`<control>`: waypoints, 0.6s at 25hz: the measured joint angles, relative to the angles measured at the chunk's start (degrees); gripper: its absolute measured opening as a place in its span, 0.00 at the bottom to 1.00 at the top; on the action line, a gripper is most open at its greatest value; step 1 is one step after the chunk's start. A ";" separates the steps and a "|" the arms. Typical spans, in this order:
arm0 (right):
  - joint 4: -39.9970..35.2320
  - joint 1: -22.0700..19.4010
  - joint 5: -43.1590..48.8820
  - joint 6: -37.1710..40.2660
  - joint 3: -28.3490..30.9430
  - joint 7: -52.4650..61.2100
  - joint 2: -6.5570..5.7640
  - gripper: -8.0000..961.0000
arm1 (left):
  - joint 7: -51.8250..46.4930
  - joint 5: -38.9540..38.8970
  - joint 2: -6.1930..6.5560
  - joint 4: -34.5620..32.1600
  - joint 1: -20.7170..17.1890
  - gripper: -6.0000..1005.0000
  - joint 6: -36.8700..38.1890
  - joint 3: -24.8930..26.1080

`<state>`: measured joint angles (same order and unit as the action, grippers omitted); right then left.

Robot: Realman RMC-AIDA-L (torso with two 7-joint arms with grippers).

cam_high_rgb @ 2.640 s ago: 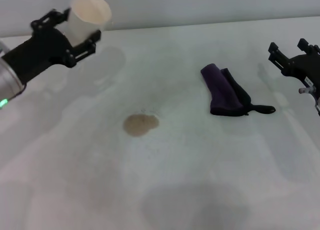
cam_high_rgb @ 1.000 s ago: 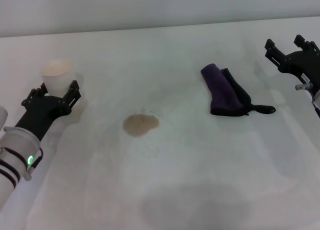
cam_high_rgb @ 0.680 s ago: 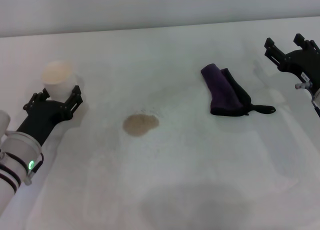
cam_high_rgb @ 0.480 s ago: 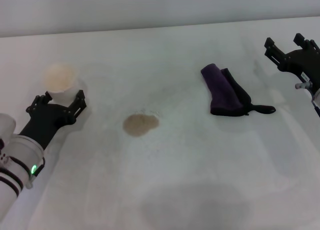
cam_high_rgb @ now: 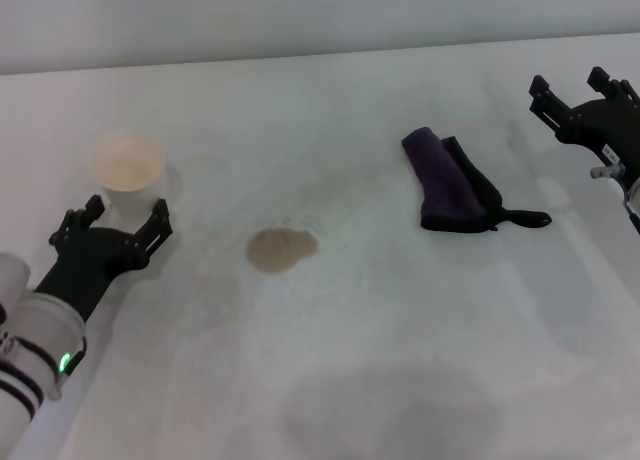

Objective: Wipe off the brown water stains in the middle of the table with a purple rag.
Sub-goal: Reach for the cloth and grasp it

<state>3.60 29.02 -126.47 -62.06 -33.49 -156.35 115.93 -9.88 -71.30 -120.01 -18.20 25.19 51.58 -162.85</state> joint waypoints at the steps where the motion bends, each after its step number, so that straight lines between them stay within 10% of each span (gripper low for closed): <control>1: 0.00 0.00 0.00 0.00 0.00 0.00 0.00 0.90 | -0.10 0.08 0.00 -0.05 -0.52 0.88 0.03 -0.01; 15: -9.26 0.54 5.72 -0.32 -10.70 23.95 -0.44 0.90 | 0.05 0.64 0.25 -2.29 -10.17 0.89 13.34 0.00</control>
<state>-5.66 29.56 -120.75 -62.37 -44.18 -132.41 115.49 -9.83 -70.66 -119.76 -20.49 15.03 64.91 -162.86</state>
